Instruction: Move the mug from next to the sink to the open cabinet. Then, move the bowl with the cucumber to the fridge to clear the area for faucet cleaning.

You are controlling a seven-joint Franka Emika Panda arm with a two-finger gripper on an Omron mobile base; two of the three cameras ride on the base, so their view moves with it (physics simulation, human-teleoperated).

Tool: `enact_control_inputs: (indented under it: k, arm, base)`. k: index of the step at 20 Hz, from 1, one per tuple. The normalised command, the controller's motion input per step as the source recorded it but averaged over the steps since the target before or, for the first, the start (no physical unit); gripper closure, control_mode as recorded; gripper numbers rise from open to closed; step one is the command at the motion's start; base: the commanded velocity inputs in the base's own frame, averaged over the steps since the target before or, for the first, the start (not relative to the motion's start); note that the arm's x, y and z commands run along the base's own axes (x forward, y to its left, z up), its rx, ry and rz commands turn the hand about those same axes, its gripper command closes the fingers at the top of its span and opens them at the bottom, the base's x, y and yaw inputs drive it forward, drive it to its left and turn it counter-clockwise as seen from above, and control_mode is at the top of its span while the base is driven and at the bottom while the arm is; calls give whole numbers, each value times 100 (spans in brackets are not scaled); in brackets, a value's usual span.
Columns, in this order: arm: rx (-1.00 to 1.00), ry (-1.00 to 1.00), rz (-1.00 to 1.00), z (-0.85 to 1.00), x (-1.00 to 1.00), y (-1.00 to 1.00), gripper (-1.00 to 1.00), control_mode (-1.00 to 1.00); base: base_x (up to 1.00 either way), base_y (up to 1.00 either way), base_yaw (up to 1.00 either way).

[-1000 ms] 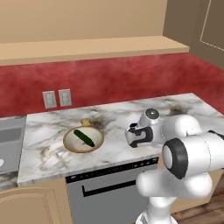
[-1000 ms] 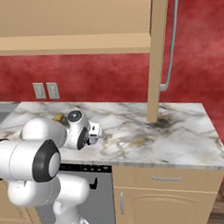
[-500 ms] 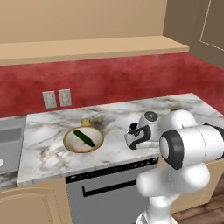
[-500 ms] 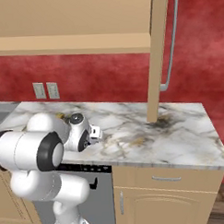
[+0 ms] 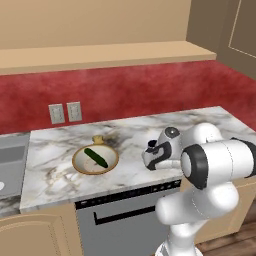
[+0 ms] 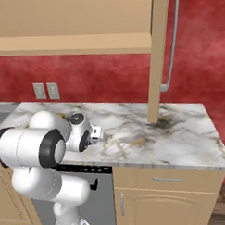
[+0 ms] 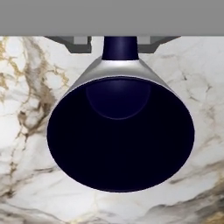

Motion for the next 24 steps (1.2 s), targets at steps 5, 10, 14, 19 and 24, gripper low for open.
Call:
enact_control_inputs:
  k: [5, 10, 14, 19, 24]
  arm:
    - [0, -2, 0, 23, -2, 0, 100, -100]
    - [0, -15, 0, 93, -31, 2, 100, -100]
    - [0, -19, 0, 100, -80, 4, 100, -100]
    - [0, -9, 0, 100, -94, 7, 100, -100]
    - [0, -1, 0, 100, -90, 1, 100, -100]
  base:
    - [0, 0, 0]
    - [0, 0, 0]
    - [0, 0, 0]
    - [0, 0, 0]
    - [0, 0, 0]
